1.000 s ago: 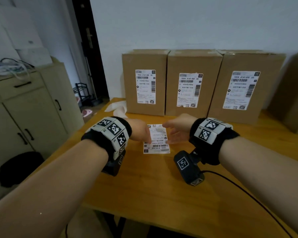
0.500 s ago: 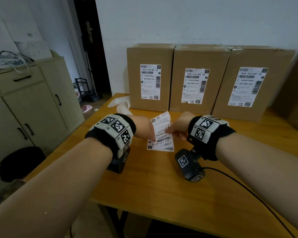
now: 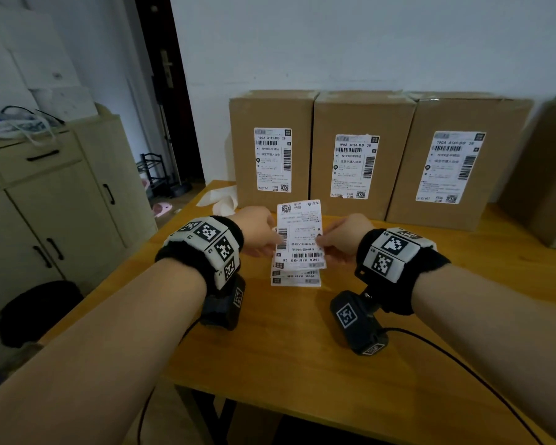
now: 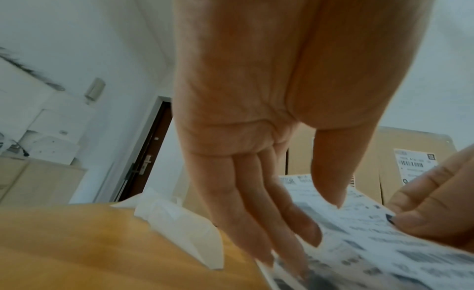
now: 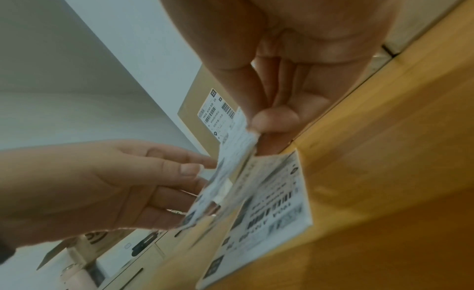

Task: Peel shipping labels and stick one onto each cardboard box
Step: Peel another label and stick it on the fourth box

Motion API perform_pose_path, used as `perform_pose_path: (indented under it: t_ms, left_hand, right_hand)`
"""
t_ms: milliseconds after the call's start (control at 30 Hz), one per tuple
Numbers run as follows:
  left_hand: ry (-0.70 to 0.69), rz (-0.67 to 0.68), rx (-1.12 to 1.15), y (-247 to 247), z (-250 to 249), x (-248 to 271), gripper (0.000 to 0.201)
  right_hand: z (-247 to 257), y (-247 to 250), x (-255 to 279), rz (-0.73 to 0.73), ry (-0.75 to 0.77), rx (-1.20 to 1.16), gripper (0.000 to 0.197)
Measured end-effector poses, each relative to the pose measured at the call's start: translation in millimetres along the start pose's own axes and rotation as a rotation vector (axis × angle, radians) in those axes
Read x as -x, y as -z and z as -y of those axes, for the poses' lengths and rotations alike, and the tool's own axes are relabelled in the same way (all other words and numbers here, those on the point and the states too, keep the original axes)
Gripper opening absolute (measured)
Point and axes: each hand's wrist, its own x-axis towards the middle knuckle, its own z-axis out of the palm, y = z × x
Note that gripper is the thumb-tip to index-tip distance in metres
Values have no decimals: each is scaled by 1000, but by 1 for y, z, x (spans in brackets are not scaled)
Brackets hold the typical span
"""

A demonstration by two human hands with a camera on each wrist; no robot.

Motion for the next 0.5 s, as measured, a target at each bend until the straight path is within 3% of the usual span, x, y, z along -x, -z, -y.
perform_pose_path:
  t_ms: [67, 200, 367, 500]
  left_hand:
    - [-39, -27, -40, 1, -1, -1, 50]
    - [-148, -132, -216, 6, -6, 2, 36]
    - [-190, -175, -129, 6, -10, 1, 17]
    - [-225, -286, -141, 8, -15, 3, 19]
  right_hand:
    - [-3, 2, -2, -40, 39, -28, 15]
    - [-7, 7, 0, -111, 93, -95, 24]
    - [-12, 13, 1, -140, 164, -225, 24]
    - [-9, 16, 6, -126, 209, -233, 20]
